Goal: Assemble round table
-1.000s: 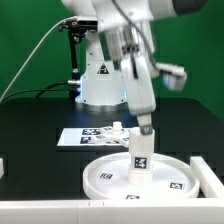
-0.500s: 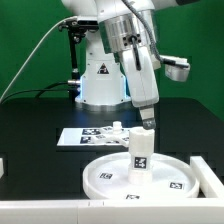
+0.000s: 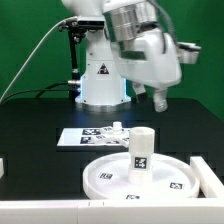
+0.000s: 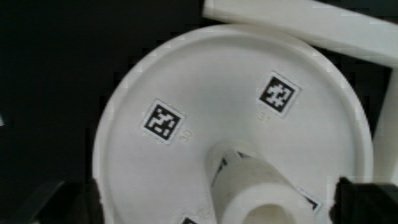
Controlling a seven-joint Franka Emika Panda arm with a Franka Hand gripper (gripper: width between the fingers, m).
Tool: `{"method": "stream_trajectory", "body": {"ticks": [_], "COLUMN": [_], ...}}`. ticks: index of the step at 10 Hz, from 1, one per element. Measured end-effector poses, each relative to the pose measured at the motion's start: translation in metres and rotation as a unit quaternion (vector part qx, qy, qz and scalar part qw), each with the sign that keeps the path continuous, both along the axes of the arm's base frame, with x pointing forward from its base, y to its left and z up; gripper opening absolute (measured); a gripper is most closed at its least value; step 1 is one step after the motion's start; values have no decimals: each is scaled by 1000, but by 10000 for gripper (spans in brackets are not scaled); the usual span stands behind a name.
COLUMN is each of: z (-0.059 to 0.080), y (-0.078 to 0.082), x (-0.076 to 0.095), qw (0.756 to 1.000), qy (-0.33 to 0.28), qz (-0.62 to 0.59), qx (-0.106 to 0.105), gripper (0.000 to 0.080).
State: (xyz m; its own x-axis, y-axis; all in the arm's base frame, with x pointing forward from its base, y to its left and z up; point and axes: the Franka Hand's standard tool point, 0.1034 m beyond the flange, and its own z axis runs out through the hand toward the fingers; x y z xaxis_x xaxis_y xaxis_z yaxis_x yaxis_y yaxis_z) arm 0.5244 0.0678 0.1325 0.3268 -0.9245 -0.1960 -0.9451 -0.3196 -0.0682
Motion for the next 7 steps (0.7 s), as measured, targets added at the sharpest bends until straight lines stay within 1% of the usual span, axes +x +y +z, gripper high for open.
{"method": "stream_trajectory", "body": {"ticks": [2,4,5,6,7], "z": [-2,-3,-9,-14,-15], "y": [-3,-4,-9,-20,-36], "x": [2,0,-12,-25,-36], "qw": [998,990,978,965,951], "qy": [-18,-33,-43,-46,-46], "qz": [67,140,206,257,304], "qx": [-1,-2,-5,-2,6], "gripper": [649,649,649,649,649]}}
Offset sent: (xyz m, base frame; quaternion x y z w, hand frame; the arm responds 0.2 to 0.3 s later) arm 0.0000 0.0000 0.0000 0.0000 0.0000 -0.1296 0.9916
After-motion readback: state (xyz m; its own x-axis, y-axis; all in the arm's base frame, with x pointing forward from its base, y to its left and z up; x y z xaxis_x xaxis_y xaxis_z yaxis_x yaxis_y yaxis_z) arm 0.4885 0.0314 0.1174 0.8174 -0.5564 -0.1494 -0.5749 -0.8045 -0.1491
